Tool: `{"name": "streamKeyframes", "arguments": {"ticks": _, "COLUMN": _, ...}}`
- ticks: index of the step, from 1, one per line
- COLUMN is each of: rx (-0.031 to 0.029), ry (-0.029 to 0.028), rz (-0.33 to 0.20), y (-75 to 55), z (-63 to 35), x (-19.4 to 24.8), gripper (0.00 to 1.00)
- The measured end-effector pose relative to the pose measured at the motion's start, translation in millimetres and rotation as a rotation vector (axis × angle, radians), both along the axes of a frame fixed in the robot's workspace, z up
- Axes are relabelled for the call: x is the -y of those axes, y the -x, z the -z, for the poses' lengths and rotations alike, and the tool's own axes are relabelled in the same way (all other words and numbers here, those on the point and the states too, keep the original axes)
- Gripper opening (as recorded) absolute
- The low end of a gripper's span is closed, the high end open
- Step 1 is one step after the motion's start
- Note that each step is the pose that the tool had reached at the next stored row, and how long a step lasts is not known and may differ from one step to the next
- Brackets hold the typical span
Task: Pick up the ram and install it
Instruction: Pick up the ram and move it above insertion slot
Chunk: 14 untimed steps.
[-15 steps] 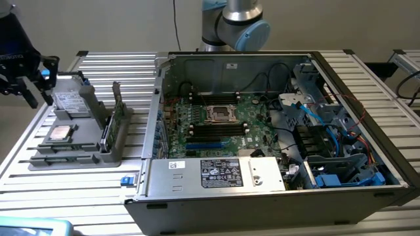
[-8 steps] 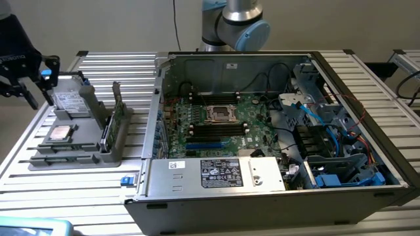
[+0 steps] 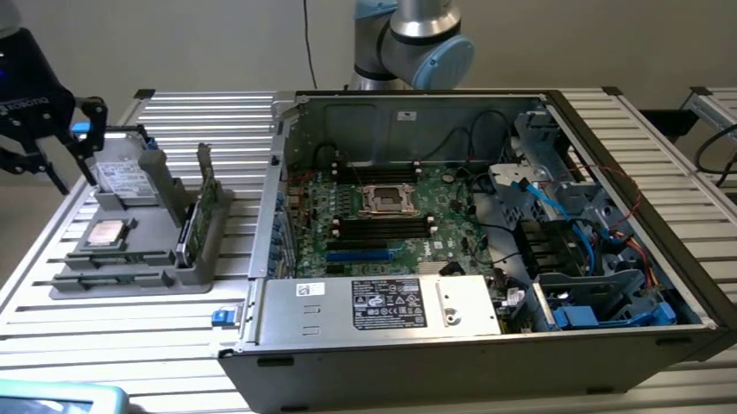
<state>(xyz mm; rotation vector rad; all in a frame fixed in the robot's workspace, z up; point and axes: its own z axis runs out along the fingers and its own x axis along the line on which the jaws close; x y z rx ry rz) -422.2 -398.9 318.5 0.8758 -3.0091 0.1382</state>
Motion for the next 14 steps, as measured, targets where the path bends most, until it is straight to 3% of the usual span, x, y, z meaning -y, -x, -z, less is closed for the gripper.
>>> {"name": "streamKeyframes", "arguments": {"ticks": 14, "rx": -0.013, "ry": 0.0, "rz": -0.254, "y": 0.0, "z": 4.9, "x": 0.0, "gripper": 0.36}}
